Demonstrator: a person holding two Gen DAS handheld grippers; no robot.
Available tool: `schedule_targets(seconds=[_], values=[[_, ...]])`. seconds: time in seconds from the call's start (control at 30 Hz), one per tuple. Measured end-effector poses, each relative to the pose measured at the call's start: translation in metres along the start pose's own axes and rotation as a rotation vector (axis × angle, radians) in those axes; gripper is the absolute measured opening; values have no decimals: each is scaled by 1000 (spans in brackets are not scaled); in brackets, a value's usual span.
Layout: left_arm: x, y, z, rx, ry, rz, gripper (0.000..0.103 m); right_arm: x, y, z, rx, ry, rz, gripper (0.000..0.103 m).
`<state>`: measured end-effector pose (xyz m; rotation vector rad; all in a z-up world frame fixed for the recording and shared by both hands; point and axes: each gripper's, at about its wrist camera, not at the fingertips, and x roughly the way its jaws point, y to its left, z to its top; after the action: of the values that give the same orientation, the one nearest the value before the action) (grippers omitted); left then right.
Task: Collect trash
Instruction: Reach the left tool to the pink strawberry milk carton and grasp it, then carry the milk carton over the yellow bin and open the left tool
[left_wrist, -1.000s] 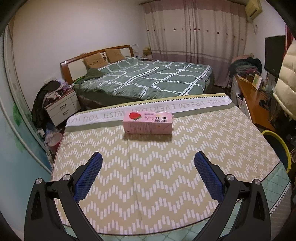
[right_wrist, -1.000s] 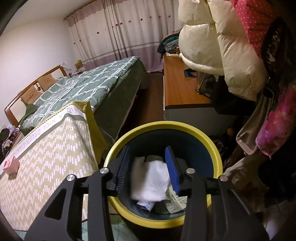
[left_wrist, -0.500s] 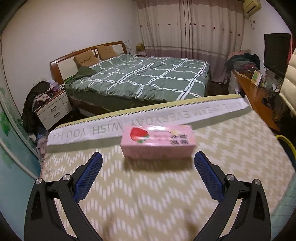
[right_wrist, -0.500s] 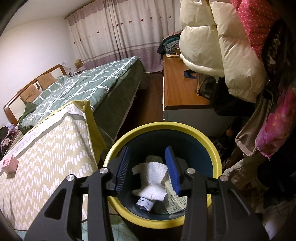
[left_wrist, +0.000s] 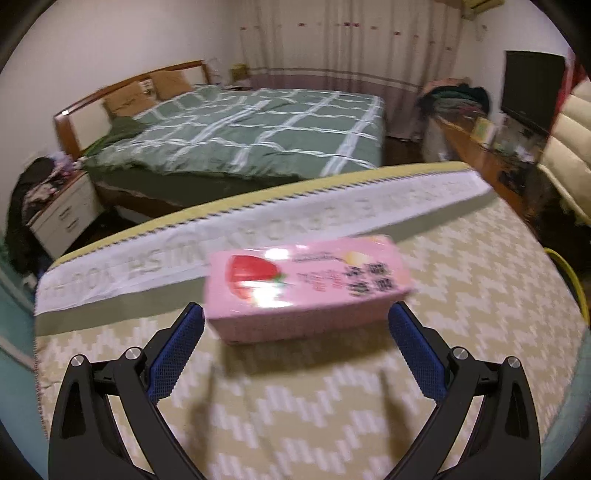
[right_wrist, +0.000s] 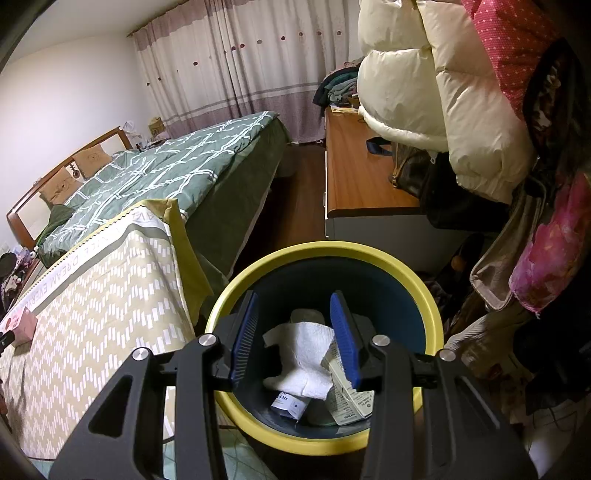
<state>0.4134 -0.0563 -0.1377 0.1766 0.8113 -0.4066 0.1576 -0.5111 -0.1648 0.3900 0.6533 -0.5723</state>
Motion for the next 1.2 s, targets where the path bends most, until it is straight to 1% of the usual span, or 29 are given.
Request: schedule_targets(seconds=[0.17, 0.23, 0.33, 0.43, 0.5, 0.53, 0.57, 0.67, 0.73, 0.8, 0.87, 0.93, 1.0, 1.2], values=[[-17, -41, -13, 81, 7, -115, 98, 0, 0, 0, 0, 0, 6, 39], [-26, -63, -19, 116, 17, -186, 98, -1, 0, 0, 1, -3, 7, 39], [-42, -97, -26, 213, 12, -236, 98, -1, -1, 0, 7, -4, 14, 39], [-55, -107, -22, 252, -26, -195, 98, -1, -2, 0, 13, -6, 20, 39], [-54, -100, -11, 237, -40, -159, 98, -1, -2, 0, 14, -4, 24, 39], [-49, -92, -4, 222, -42, -135, 98, -1, -2, 0, 14, -3, 25, 39], [-44, -86, 2, 216, -39, -126, 98, 0, -2, 0, 15, -3, 27, 39], [-20, -71, 15, 222, -4, -96, 98, 0, -2, 0, 19, -1, 28, 39], [-3, -65, 20, 218, 31, -101, 98, 1, -2, -1, 18, 3, 26, 39], [12, -63, 23, 208, 62, -125, 98, 3, -2, 0, 16, 10, 27, 39], [22, -63, 26, 207, 72, -126, 97, 4, -1, 0, 16, 15, 27, 39], [27, -64, 28, 207, 82, -139, 90, 5, -1, 0, 16, 18, 30, 39], [30, -66, 30, 209, 90, -141, 88, 5, -2, 0, 17, 21, 31, 39], [36, -73, 35, 231, 138, -149, 76, 5, -2, 0, 17, 18, 38, 39]])
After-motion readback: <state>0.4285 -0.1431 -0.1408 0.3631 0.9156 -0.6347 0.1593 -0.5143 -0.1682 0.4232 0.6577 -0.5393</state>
